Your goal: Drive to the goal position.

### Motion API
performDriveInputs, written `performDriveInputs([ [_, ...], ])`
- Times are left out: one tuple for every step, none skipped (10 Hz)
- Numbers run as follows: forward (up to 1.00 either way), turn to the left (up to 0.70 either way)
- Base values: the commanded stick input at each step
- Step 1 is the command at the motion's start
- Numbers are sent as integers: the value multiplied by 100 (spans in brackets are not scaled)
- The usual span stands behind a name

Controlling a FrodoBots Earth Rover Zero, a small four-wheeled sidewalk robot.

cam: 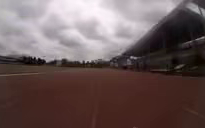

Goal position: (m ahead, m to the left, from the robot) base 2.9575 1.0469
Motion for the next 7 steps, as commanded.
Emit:
performDriveInputs([
  [70,-35],
  [70,-35],
  [70,-35],
  [70,-35],
  [70,-35],
  [70,-35],
  [70,-35],
])
